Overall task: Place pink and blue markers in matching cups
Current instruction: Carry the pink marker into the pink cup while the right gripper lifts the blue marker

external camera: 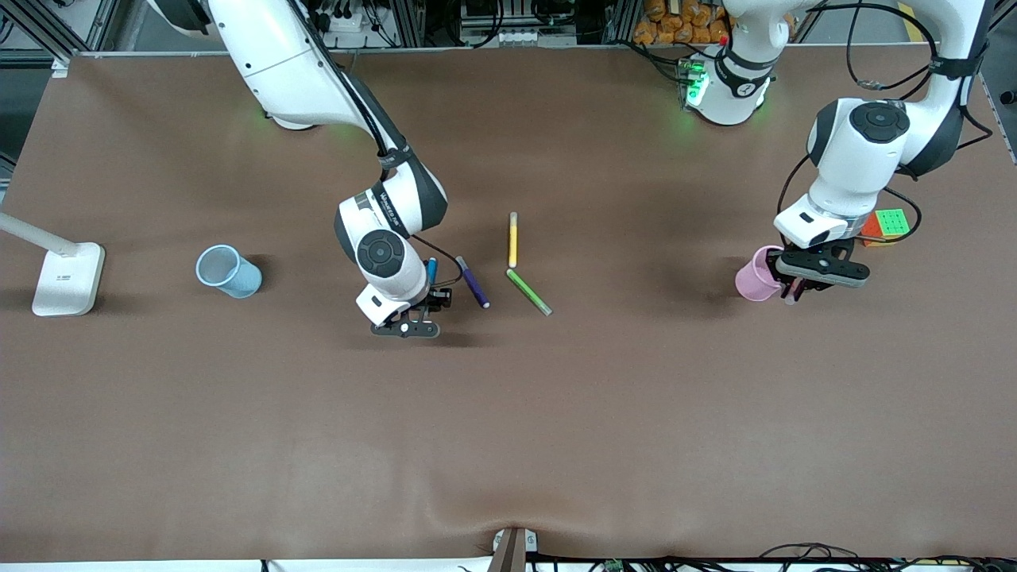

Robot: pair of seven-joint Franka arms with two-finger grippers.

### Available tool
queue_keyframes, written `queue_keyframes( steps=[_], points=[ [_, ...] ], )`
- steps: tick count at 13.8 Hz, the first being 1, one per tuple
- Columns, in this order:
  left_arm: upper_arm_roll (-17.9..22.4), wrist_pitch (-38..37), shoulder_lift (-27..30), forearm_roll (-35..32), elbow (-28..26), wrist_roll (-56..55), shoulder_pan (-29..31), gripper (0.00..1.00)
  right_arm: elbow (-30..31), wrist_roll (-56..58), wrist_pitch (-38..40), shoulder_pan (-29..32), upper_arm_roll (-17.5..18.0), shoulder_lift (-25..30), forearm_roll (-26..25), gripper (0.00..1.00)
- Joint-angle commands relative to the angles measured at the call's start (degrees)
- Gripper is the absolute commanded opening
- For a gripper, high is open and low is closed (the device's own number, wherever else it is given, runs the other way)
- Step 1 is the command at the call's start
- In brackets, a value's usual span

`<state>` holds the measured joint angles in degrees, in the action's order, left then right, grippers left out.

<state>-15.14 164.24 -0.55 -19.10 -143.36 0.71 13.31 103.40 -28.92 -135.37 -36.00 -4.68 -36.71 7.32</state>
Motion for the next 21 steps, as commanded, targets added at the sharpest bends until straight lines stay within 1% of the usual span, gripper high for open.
queue_keyframes(
  steps=[1,4,5,6,7,9,10,13,14,15,17,19,21],
  points=[
    [-0.4,1.0,1.3,-1.5,-1.9,-3.1,0.5,0.0,0.4,-1.2,0.0,-0.3,-0.2,-0.1,-0.8,0.0],
    [-0.5,1.4,-0.7,-1.5,-1.6,-3.6,0.3,0.0,0.7,-0.3,0.1,-0.2,-0.2,0.1,-0.8,0.0],
    [-0.5,1.9,-1.1,-1.5,-1.6,-3.8,0.3,0.09,0.7,0.6,0.4,-0.2,-0.2,0.5,-0.8,0.0],
    [-0.5,1.9,-1.2,-1.5,-1.6,-4.5,0.3,0.24,0.6,2.5,1.9,-0.1,-0.2,1.4,-0.8,0.0],
    [-0.5,1.8,-1.2,-1.5,-1.6,-5.4,0.1,0.36,0.4,5.0,3.3,0.4,-0.2,2.8,-0.8,0.0],
    [-0.5,1.8,-1.2,-1.5,-0.7,-5.5,-0.1,0.63,0.4,12.0,5.8,1.6,-0.2,6.0,-0.8,0.0],
    [-0.5,1.7,-1.2,-1.5,0.4,-4.9,-0.1,1.0,0.3,15.4,6.9,2.5,-0.2,7.5,-0.8,0.0],
    [-0.8,1.3,-1.0,-1.5,2.0,-5.2,-0.1,1.0,0.4,28.5,9.6,5.8,-0.2,11.8,-0.6,0.0],
    [-1.0,0.4,-1.0,-1.5,3.3,-5.2,0.0,1.0,0.5,32.7,10.7,6.9,-0.2,13.0,-0.6,0.0],
    [-1.2,-2.4,-0.9,-1.4,5.4,-5.2,0.0,1.0,0.5,37.1,11.7,8.0,-0.2,14.1,-0.5,0.0],
    [-2.7,-12.2,-1.8,-0.6,14.1,-5.3,-0.2,1.0,0.6,47.9,13.5,10.9,-0.2,16.0,-0.3,0.0],
    [-5.7,-27.7,-4.3,4.7,25.9,-5.5,-0.3,1.0,0.6,59.9,16.3,13.8,-0.2,17.3,1.5,0.0],
    [-7.3,-42.0,-6.7,7.1,36.4,-5.5,-0.5,1.0,0.5,75.2,19.0,18.2,-0.2,17.7,7.1,0.0]
  ],
)
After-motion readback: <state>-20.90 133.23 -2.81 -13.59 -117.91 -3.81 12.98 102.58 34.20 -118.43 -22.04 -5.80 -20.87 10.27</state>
